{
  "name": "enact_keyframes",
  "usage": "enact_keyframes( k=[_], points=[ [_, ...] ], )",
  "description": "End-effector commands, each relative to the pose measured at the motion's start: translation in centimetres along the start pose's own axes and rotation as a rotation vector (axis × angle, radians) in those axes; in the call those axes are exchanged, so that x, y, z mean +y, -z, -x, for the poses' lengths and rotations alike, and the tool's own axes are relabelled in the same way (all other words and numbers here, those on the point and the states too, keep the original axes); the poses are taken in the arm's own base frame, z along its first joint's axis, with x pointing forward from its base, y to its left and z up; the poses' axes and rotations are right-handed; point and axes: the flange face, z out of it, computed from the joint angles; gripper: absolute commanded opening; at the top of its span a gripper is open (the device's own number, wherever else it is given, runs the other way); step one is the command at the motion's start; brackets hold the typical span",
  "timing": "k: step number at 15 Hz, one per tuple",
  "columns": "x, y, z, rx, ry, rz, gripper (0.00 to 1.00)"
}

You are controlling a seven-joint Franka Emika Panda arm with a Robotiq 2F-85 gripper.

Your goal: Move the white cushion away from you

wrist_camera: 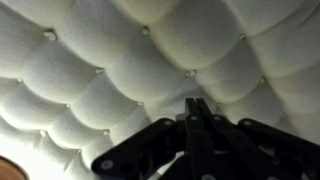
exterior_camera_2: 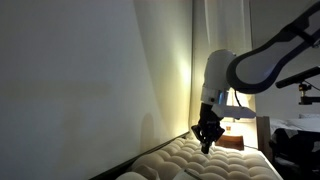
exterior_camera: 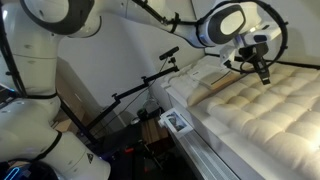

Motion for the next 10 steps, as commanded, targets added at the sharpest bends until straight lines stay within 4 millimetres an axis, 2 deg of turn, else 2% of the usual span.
enact_keyframes(
  k=[1, 2, 3, 4, 5, 6, 8, 10],
  points=[
    [1.6, 6.3, 3.5, -0.028, 0.099, -0.064, 0.06],
    [2.0, 7.8, 4.2, -0.038, 0.111, -0.075, 0.06],
    [2.6, 9.1, 5.4, -0.080, 0.139, -0.077, 0.32],
    [3.0, 10.1, 6.2, -0.100, 0.161, -0.102, 0.33],
    [1.1, 7.5, 3.6, -0.055, 0.120, -0.074, 0.38],
    [1.3, 8.5, 4.0, -0.056, 0.127, -0.081, 0.22],
    [1.4, 8.5, 3.9, -0.054, 0.125, -0.080, 0.37],
    [1.3, 7.4, 4.0, -0.063, 0.126, -0.074, 0.38]
  ],
)
